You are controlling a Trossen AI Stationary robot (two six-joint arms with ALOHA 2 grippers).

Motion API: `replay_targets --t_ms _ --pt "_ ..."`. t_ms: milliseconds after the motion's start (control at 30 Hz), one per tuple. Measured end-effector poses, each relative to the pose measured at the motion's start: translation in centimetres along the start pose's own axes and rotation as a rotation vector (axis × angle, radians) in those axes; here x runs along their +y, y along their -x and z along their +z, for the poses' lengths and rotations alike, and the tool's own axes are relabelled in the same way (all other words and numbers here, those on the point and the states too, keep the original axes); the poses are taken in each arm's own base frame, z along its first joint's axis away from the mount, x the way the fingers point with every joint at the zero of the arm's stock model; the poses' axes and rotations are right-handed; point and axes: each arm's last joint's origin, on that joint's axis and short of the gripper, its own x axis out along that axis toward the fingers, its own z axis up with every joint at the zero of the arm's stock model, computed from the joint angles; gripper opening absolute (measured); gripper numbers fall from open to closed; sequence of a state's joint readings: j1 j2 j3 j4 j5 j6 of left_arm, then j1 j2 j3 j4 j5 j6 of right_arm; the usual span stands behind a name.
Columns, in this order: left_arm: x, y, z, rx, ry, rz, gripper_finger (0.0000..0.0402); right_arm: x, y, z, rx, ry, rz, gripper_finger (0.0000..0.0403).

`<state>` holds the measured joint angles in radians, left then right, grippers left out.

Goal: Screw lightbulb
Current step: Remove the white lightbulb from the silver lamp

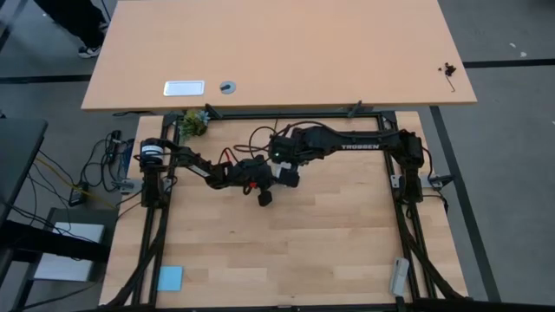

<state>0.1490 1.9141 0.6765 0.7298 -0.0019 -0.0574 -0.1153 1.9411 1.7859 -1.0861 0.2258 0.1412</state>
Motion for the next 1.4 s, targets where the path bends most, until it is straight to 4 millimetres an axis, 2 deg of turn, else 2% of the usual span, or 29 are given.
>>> replay_targets --t_ms 133,433,667,767,967,1100,1300,1400 --pt "0.0 0.0 0.0 0.0 0.0 0.0 0.0003 -0.3 0.3 0.0 -0.005 0.066 -0.062 0.0351" --pt "0.0 0.0 0.0 0.003 0.0 0.001 0.0003 -0.8 4.0 0.0 0.053 0.164 -0.094 0.0347" --pt "0.0 0.0 0.0 0.004 0.0 0.002 0.0003 -0.6 4.3 -0.5 0.088 0.126 -0.093 0.0345" --pt "0.0 0.0 0.0 0.004 0.0 0.002 0.0003 -0.5 4.9 -0.5 0.061 0.114 -0.096 0.0344" --pt "0.0 0.0 0.0 0.004 -0.001 0.003 0.0003 -0.6 7.3 -1.0 -0.088 0.084 -0.096 0.0336" --pt "0.0 0.0 0.0 0.004 -0.002 0.003 0.0003 -0.8 7.6 -2.9 -0.192 0.041 -0.084 0.0328" --pt "0.0 0.0 0.0 0.004 -0.003 0.003 0.0003 -1.3 5.7 -7.7 -0.338 -0.069 -0.059 0.032" --pt "0.0 0.0 0.0 0.004 -0.002 0.003 0.0003 -1.3 4.1 -10.5 -0.405 -0.147 -0.031 0.0318"
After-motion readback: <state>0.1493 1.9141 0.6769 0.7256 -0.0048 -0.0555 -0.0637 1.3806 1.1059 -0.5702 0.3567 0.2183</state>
